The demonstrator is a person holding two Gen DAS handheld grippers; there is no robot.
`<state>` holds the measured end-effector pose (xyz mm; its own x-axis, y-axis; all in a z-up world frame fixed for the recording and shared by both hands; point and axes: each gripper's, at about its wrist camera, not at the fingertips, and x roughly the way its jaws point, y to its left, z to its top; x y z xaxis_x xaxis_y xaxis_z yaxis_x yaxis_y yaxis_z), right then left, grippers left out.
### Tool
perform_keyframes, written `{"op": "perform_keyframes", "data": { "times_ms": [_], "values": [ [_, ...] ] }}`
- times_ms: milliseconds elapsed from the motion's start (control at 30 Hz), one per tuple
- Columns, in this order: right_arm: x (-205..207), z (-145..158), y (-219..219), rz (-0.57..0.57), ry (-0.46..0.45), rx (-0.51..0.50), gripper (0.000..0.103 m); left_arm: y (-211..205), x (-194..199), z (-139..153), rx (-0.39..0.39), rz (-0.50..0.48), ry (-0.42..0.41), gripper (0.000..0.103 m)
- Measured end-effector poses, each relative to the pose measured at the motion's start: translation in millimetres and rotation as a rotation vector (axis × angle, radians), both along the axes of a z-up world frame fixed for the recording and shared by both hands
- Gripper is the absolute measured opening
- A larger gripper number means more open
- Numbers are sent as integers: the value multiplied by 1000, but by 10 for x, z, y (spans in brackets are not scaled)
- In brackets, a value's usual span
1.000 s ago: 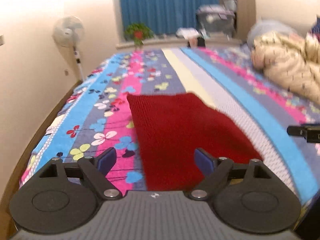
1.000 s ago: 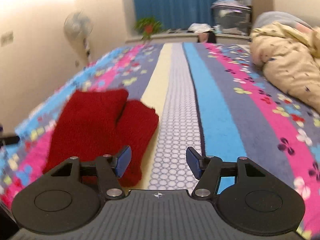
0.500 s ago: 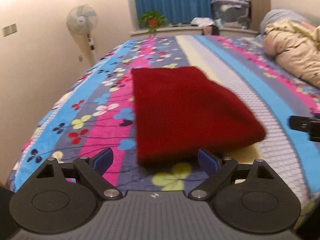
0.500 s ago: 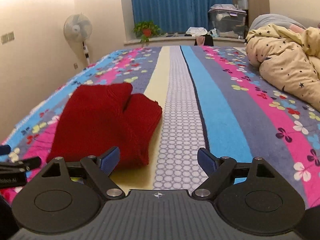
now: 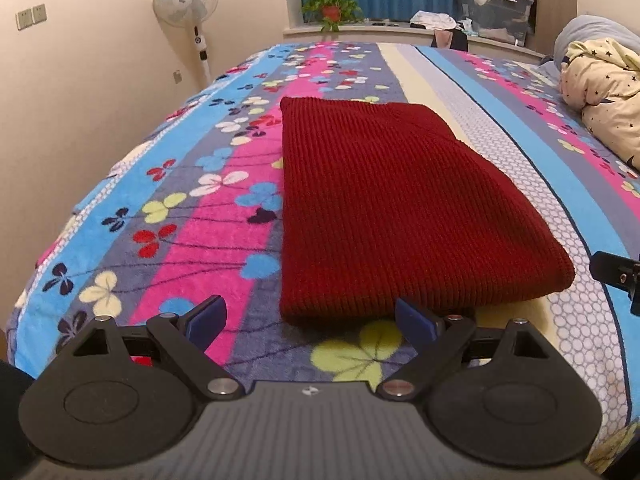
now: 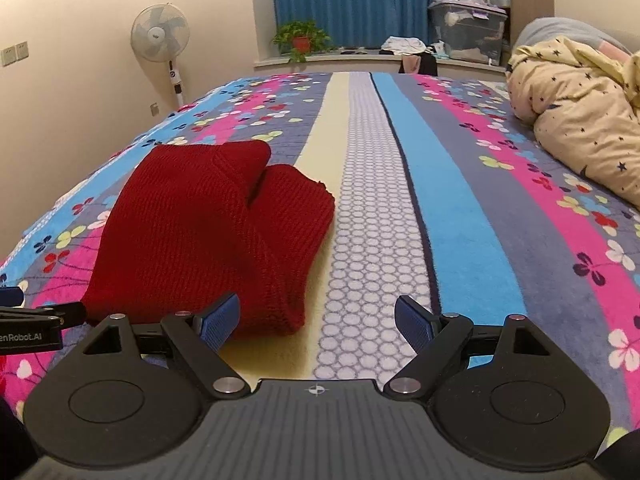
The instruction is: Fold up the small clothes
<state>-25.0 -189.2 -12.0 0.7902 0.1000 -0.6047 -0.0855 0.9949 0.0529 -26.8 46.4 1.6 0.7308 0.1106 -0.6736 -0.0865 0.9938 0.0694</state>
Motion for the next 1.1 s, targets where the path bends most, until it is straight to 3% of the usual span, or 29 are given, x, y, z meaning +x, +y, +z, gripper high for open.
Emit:
{"op": "perform_keyframes", "data": {
  "times_ms": [1100],
  "values": [
    [7, -7, 50, 33, 11, -12, 87, -15, -11, 21, -2, 9, -11, 94]
  ]
}}
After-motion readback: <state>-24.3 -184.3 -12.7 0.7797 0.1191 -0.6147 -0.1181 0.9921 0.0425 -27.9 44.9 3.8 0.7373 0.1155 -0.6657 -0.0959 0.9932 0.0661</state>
